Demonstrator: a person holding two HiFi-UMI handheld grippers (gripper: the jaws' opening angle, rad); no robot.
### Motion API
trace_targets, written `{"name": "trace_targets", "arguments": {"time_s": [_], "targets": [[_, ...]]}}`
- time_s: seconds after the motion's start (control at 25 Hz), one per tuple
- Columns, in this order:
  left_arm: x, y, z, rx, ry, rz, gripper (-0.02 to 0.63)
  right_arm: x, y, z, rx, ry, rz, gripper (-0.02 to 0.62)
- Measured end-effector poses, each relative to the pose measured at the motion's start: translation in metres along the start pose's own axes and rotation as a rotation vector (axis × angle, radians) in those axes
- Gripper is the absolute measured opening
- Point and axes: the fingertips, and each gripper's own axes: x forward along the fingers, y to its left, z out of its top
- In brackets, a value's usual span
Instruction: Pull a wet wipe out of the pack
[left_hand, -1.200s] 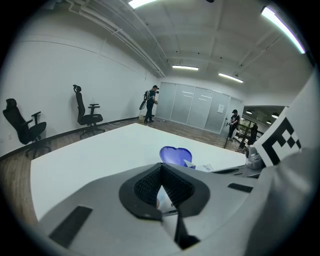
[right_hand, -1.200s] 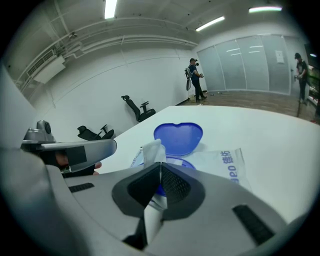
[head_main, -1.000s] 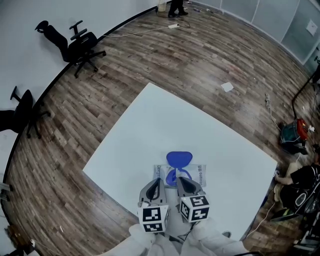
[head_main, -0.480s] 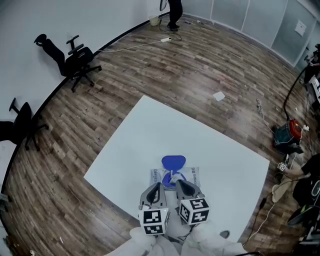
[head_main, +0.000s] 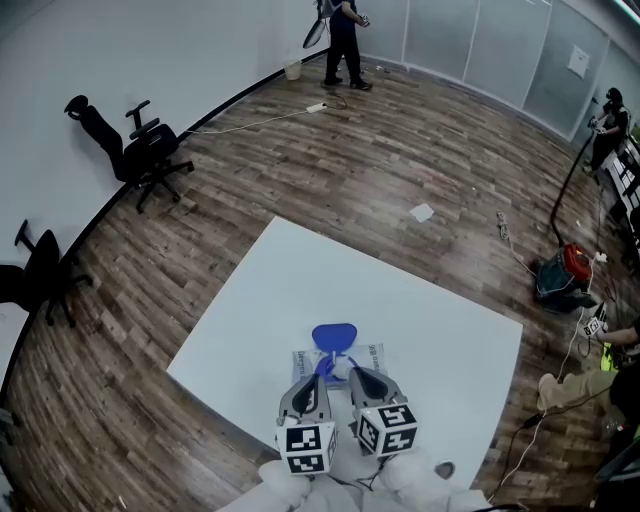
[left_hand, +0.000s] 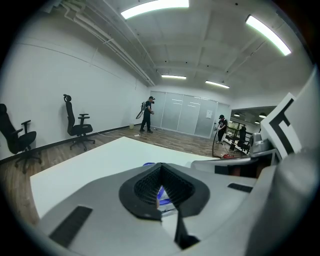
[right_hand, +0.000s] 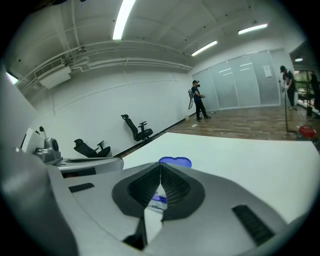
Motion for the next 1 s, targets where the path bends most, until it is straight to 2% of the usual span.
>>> {"name": "trace_targets", "arguments": {"time_s": [0.36,0.6,1.0], "targets": [[-0.005,-0.023,0.006,0.036,-0.014,-0.055,-0.004,-0.029,-0.011,0.028,0.001,-0.095,-0.042,0.014],[-0.002,-0.032,0.016,0.061,-0.033,-0.082,-0.004,-0.053,-0.024,0.048,0.011,-0.171,-0.100,0.014],[0.002,-0.049,0.031,0.094,-0.067,-0.118,-0.004,-0.085,-0.044,0.052,0.045,-0.225,-0.174,0.014]]}}
